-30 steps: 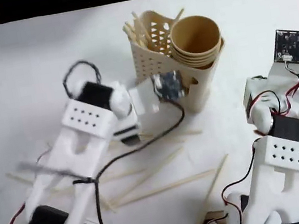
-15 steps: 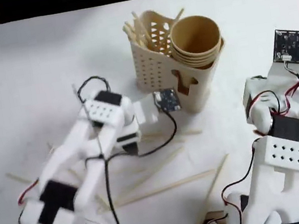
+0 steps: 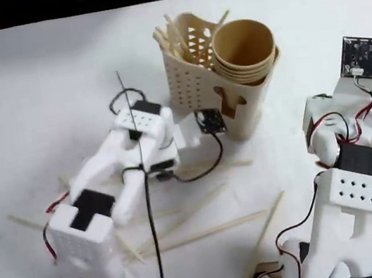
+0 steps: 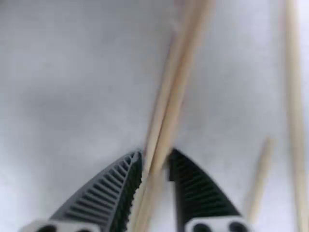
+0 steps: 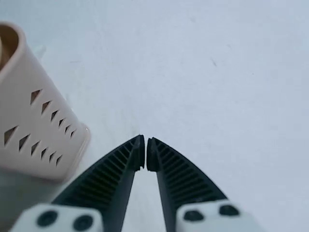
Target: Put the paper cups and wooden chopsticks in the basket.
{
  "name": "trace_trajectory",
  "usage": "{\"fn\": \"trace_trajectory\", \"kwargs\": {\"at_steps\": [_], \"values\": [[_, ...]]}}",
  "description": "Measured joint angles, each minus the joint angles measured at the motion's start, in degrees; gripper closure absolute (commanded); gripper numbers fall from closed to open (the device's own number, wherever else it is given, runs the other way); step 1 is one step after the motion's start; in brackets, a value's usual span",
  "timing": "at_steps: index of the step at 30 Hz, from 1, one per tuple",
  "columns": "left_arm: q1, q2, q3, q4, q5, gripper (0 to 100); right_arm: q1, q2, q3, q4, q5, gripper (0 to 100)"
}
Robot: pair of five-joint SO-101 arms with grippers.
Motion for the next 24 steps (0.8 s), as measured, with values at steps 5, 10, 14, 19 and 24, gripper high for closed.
{"fn": "trace_trajectory", "kwargs": {"at_steps": [5, 10, 14, 19, 24], "values": [[0.53, 0.44, -0.79, 1.76, 0.00, 98, 0.00, 0.00, 0.00, 0.00, 0.00, 97.1], [0.53, 0.44, -2.20, 5.19, -0.18, 98, 0.00, 0.00, 0.00, 0.00, 0.00, 97.1], [0.26, 0.26, -2.55, 8.70, -0.18, 98, 0.00, 0.00, 0.00, 0.00, 0.00, 97.1], [0.26, -5.80, -0.26, 12.31, -0.18, 98, 0.00, 0.00, 0.00, 0.00, 0.00, 97.1], [0.18, -17.58, 6.77, 13.45, -0.18, 98, 0.00, 0.00, 0.00, 0.00, 0.00, 97.1]]}}
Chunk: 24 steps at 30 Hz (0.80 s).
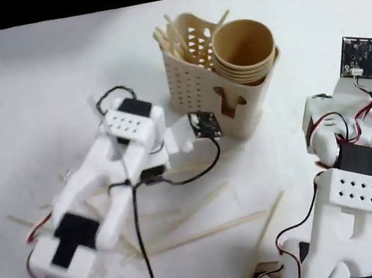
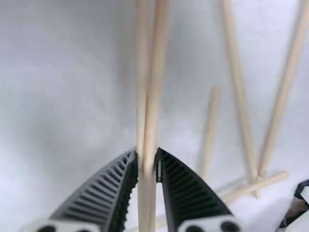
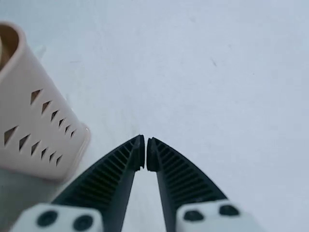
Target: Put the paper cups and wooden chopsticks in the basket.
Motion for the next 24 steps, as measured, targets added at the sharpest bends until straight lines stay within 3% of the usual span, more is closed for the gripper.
{"fn": "trace_trajectory", "kwargs": {"at_steps": [11, 17, 24], "values": [[-6.68, -21.36, 2.55, 5.80, 0.09, 98, 0.00, 0.00, 0.00, 0.00, 0.00, 97.1], [-7.47, -27.34, -6.59, 11.60, 0.18, 98, 0.00, 0.00, 0.00, 0.00, 0.00, 97.1], [-7.47, -27.78, -21.89, 14.07, 7.65, 98, 0.00, 0.00, 0.00, 0.00, 0.00, 97.1]]}}
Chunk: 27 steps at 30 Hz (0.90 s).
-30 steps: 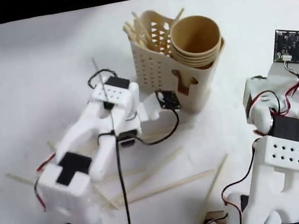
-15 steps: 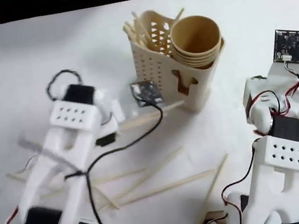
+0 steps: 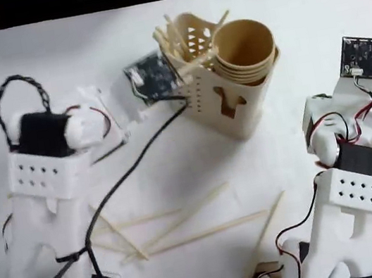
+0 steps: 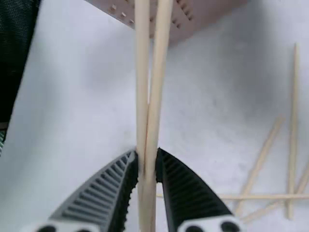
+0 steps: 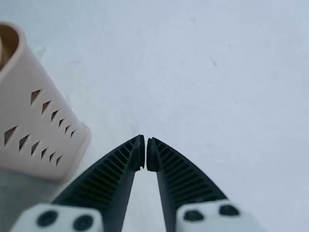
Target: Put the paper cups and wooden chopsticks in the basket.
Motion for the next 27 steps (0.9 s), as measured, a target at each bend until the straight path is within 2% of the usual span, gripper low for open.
{"fn": "trace_trajectory", "kwargs": {"at_steps": [5, 10, 14, 22, 27], "values": [[2.99, 0.00, -6.95, -1.67, 5.98, 98, 0.00, 0.00, 0.18, 0.00, 0.00, 97.1], [7.56, 0.00, -10.64, -7.74, 12.57, 98, 0.00, 0.00, 0.70, 0.00, 0.00, 97.1], [9.85, 0.00, -10.73, -14.86, 16.70, 98, 0.00, 0.00, 1.05, -0.18, 0.00, 97.1], [10.02, 0.18, -10.73, -30.51, 24.97, 98, 0.00, 0.00, 1.23, -0.97, 0.00, 97.1], [10.81, 4.66, -10.73, -40.44, 29.01, 98, 0.00, 0.00, 1.23, -0.97, 0.00, 97.1]]}}
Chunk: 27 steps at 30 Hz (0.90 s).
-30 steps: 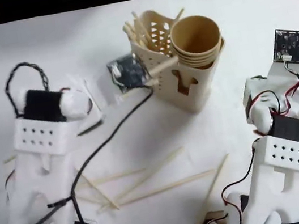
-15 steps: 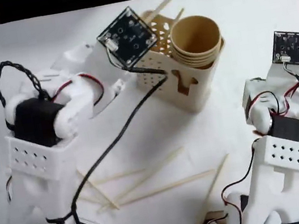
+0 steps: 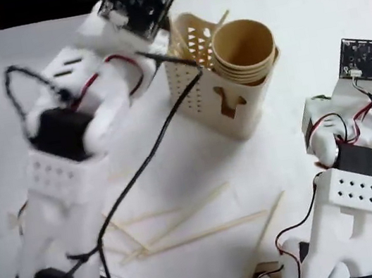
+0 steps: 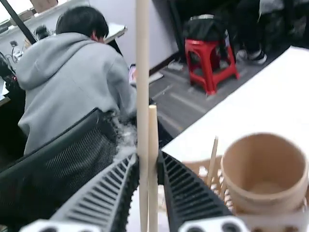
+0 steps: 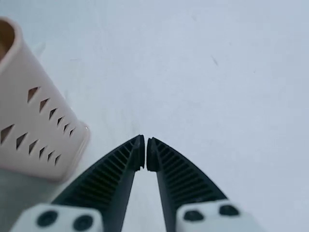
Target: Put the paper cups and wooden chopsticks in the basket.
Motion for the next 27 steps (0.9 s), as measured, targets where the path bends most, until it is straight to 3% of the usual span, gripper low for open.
{"fn": "trace_trajectory", "kwargs": {"at_steps": [8, 17, 27], "values": [[3.69, 4.75, -4.92, -14.51, 4.75, 98, 0.00, 0.00, 0.00, -0.62, 0.00, 97.1], [6.42, 14.42, -18.46, -15.12, 4.92, 98, 0.00, 0.00, 0.00, -0.70, 0.00, 97.1], [6.42, 26.55, -19.43, -15.12, 4.92, 98, 0.00, 0.00, 0.00, -0.88, 0.00, 97.1]]}}
